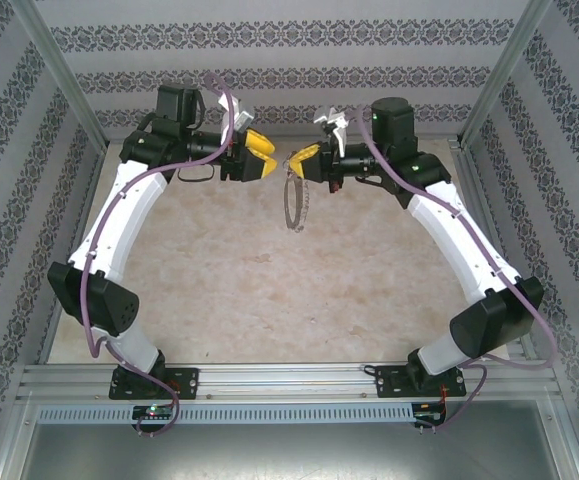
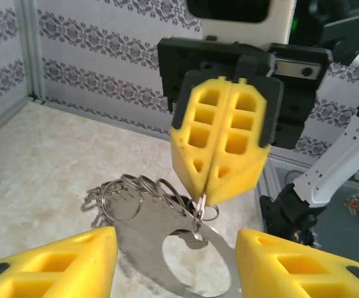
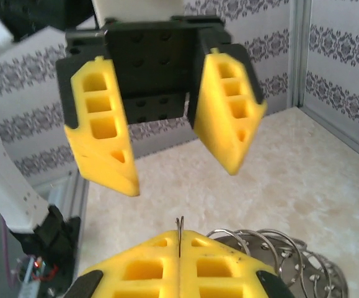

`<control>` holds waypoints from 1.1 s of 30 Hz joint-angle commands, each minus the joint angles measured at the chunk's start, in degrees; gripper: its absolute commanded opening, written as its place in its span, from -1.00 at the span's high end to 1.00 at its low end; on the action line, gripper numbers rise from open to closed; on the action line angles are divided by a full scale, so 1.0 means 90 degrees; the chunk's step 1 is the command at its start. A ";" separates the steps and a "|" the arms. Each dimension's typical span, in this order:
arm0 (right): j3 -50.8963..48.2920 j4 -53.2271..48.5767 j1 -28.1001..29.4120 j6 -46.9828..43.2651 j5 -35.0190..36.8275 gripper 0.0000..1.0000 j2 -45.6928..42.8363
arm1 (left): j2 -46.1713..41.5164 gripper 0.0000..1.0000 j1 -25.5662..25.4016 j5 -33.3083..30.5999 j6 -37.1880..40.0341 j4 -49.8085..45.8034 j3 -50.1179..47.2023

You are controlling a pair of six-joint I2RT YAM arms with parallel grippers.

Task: Put the keys on the keyring

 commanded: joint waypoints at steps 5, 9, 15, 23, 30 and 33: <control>0.0520 -0.1576 0.0116 -0.1529 0.0716 1.00 0.0068 | 0.0212 -0.03 -0.0058 0.0388 0.0793 -0.1068 0.0429; 0.0708 -0.1831 0.0117 -0.1693 0.0657 1.00 0.0126 | 0.0302 -0.03 -0.0092 0.0443 0.0963 -0.1295 0.0441; 0.0890 -0.2039 0.0108 -0.1796 0.0394 1.00 0.0218 | 0.0496 -0.02 -0.0271 0.0542 0.1280 -0.1643 0.0525; 0.1005 -0.2125 0.0102 -0.1829 0.0133 1.00 0.0332 | 0.0701 0.03 -0.0459 0.0603 0.1505 -0.1871 0.0652; 0.0986 -0.2088 0.0102 -0.1820 0.0011 1.00 0.0346 | 0.0794 0.03 -0.0511 0.0648 0.1508 -0.1846 0.0736; 0.0950 -0.2047 0.0106 -0.1807 -0.0051 1.00 0.0337 | 0.0834 0.04 -0.0531 0.0633 0.1508 -0.1840 0.0770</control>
